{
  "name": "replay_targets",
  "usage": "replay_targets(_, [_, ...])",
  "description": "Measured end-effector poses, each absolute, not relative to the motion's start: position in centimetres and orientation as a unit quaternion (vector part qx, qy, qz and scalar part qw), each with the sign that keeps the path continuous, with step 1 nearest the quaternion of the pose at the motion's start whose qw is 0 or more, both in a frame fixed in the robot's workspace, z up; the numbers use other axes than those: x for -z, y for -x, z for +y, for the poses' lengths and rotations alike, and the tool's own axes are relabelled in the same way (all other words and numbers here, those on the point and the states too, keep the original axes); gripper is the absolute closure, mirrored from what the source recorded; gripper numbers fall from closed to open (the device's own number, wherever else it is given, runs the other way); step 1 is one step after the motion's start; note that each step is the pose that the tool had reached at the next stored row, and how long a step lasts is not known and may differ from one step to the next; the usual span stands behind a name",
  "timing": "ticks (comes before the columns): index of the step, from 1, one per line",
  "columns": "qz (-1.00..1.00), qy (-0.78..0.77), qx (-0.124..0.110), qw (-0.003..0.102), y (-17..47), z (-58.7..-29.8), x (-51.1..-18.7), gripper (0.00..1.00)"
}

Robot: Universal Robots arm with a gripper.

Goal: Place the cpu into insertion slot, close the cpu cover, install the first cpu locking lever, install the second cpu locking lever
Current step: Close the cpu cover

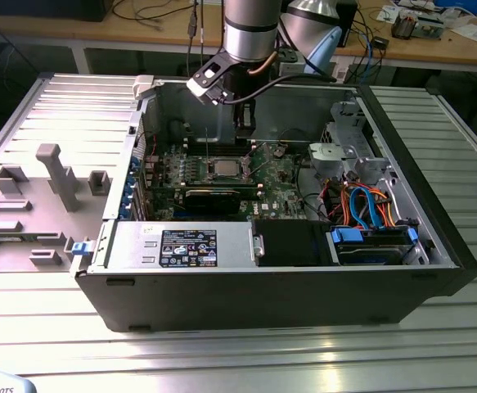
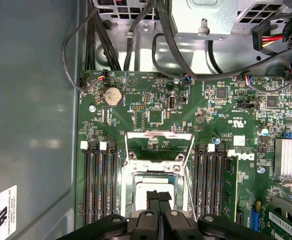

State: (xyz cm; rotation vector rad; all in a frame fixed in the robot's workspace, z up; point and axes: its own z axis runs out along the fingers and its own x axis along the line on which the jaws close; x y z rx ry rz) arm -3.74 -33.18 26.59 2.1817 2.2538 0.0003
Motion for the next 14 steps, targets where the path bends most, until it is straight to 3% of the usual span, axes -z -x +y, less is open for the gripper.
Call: replay_targets(14, [0.719,-0.695,0.0,0.002,3.25,-33.18,-26.59,0.89])
